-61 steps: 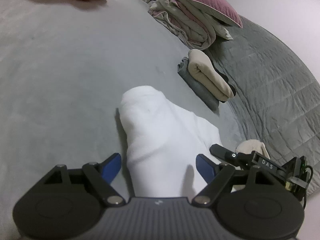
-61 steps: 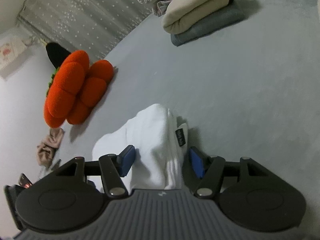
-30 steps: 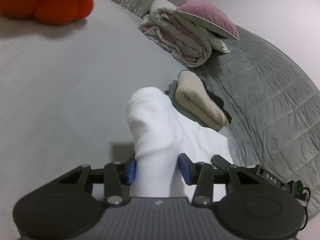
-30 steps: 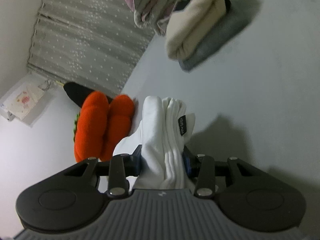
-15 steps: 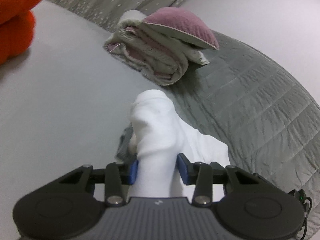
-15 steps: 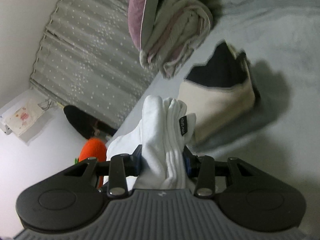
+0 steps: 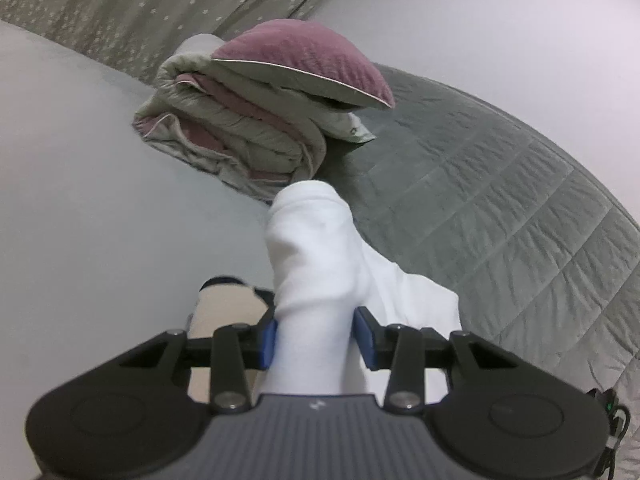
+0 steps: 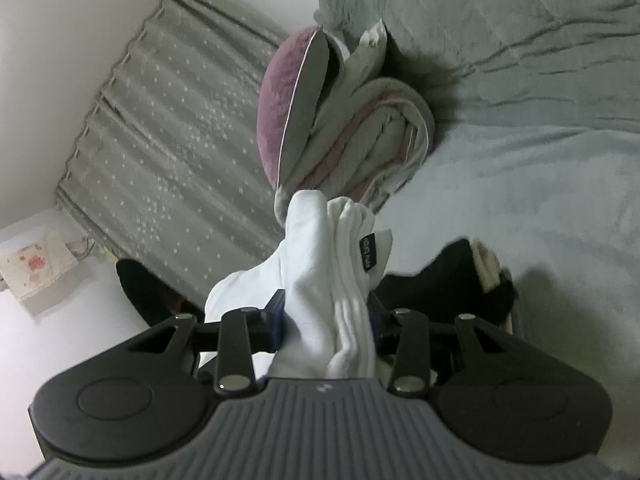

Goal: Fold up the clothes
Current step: 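Lift the folded white shirt with both grippers, then carry the shirt with both grippers onto the stack of folded clothes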

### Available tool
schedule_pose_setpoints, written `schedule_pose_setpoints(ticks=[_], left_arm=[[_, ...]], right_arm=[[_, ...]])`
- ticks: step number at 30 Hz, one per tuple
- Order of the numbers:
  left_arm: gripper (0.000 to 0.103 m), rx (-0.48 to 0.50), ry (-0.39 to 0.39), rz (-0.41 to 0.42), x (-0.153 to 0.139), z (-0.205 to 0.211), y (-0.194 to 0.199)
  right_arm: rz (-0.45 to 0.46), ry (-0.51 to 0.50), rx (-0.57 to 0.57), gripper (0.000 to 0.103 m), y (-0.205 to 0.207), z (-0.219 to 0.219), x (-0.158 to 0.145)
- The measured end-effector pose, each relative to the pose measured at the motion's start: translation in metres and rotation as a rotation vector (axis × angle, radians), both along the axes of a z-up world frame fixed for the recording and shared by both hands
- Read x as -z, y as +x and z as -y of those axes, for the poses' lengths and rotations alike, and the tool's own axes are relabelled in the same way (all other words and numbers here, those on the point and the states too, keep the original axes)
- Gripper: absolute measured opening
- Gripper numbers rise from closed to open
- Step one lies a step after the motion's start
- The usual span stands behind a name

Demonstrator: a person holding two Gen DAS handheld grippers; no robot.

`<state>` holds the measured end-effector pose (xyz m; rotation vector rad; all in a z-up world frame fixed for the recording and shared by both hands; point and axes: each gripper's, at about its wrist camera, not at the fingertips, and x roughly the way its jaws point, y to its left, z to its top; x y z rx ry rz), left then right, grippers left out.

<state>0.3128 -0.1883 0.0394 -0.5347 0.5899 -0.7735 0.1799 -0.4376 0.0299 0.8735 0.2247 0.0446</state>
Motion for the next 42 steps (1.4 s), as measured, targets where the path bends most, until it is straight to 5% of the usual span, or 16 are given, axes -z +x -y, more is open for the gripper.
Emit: schedule_pose_setpoints(ticks=[8, 15, 20, 24, 29, 32, 42], left_arm=[[0.040, 0.047, -0.025, 0.011, 0.035, 0.025, 0.043], [0.047, 0.010, -0.020, 0.019, 0.076, 0.038, 0.063], [0.056, -0.048, -0.026, 0.078, 0.074, 0.029, 0.055], [0.059, -0.136, -0.034, 0.228, 0.055, 0.017, 0.033], [0.045, -0.052, -0.008, 0.369, 0.045, 0.028, 0.014], [0.039, -0.023, 0.067, 0.379, 0.052, 0.041, 0.014], [0.036, 0.021, 0.262, 0.429, 0.065, 0.058, 0.008]], right_arm=[[0.046, 0.001, 0.064, 0.043, 0.009, 0.015, 0.033], [-0.024, -0.075, 0.089, 0.050, 0.028, 0.022, 0.045], [-0.029, -0.123, 0.098, 0.064, 0.018, 0.026, 0.035], [0.036, -0.304, 0.199, 0.065, 0.000, 0.017, 0.018], [0.140, -0.485, 0.207, 0.040, -0.012, -0.002, 0.007], [0.149, -0.562, 0.164, 0.031, -0.008, -0.010, 0.009], [-0.081, -0.612, 0.034, 0.017, 0.010, 0.003, 0.013]])
